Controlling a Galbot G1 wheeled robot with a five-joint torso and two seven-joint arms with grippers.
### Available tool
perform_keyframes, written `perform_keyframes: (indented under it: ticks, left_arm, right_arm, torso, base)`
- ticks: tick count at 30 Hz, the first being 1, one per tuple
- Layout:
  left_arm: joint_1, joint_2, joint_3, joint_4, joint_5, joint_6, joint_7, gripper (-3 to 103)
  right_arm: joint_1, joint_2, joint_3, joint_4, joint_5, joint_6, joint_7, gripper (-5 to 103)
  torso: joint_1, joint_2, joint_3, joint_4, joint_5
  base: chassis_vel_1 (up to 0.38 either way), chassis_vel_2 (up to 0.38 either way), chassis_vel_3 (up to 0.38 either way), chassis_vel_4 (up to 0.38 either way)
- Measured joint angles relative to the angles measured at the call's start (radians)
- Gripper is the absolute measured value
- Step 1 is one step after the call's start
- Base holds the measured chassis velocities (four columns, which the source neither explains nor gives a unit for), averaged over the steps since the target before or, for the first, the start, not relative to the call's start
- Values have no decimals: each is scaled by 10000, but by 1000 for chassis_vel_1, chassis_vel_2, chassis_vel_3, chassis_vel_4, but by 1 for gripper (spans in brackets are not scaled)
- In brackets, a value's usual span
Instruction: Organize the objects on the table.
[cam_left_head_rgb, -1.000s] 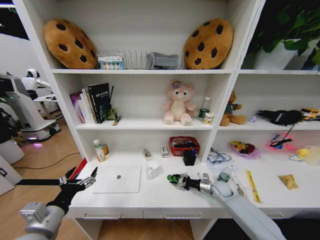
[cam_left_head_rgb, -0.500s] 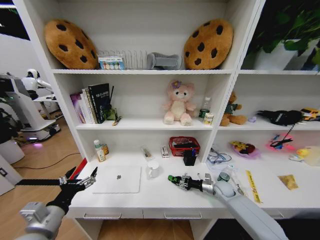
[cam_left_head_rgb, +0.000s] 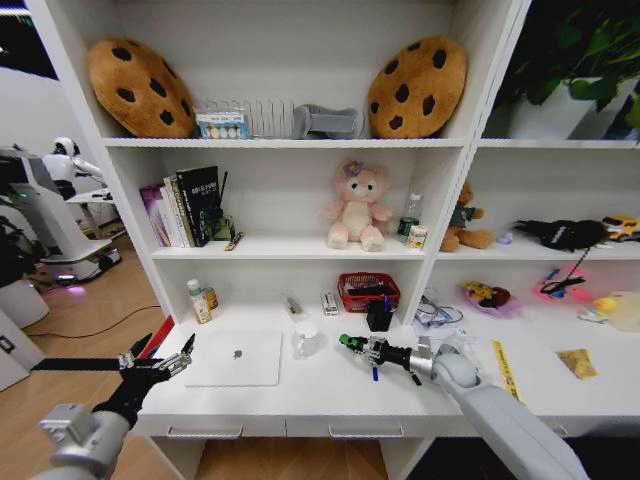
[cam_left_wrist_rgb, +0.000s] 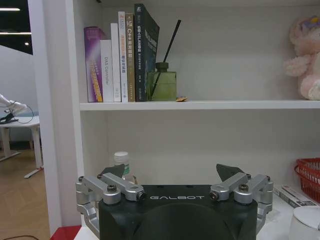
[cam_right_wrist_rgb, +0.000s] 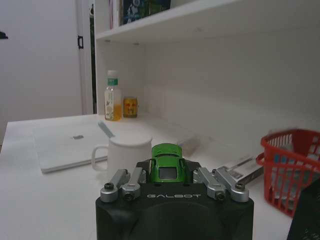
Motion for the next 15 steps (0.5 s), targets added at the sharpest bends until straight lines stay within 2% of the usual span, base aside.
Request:
perform_keyframes:
  ticks: [1,2,3,7,9,10,12,15]
  left_arm:
    - [0,0,0,0,0,0,0,100]
    - [0,0,0,0,0,0,0,100]
    - [0,0,1,0,0,0,0,100]
    - [0,0,0,0,1,0,0,100]
    - [0,0,0,0,1,0,0,100]
    - [0,0,0,0,1,0,0,100]
    - [0,0,0,0,0,0,0,100]
    - [0,0,0,0,0,0,0,100]
  right_arm:
    - [0,0,0,0,0,0,0,35]
    - [-208,-285,482,509,313,-66,18,35]
    - [-542,-857,1353,1525,982,-184,48,35]
    - [-723,-1353,2013,2363,1618,-347,89,35]
    - [-738,-1835,2594,3200,2464,-647,312,35]
    - [-738,-1835,2594,3200,2464,-647,312,35]
    - [-243,-2254,2819,4084,3482,-1115,856,35]
    - [440,-2301,2561,4352,3845,-1417,1151,35]
  torso:
    - [0,0,0,0,0]
    - [0,0,0,-3,2]
    - [0,0,0,-3,0]
    - [0,1,0,-4,-2]
    - [0,0,-1,-3,-3]
    - [0,0,-1,-3,-3]
    - [-1,1,-1,-1,-5]
    - [0,1,-1,-5,-2]
  base:
    - [0,0,0,0]
    - [0,0,0,0]
    - [0,0,0,0]
    - [0,0,0,0]
    - [0,0,0,0]
    - [0,0,0,0]
    - [0,0,0,0]
    - [0,0,0,0]
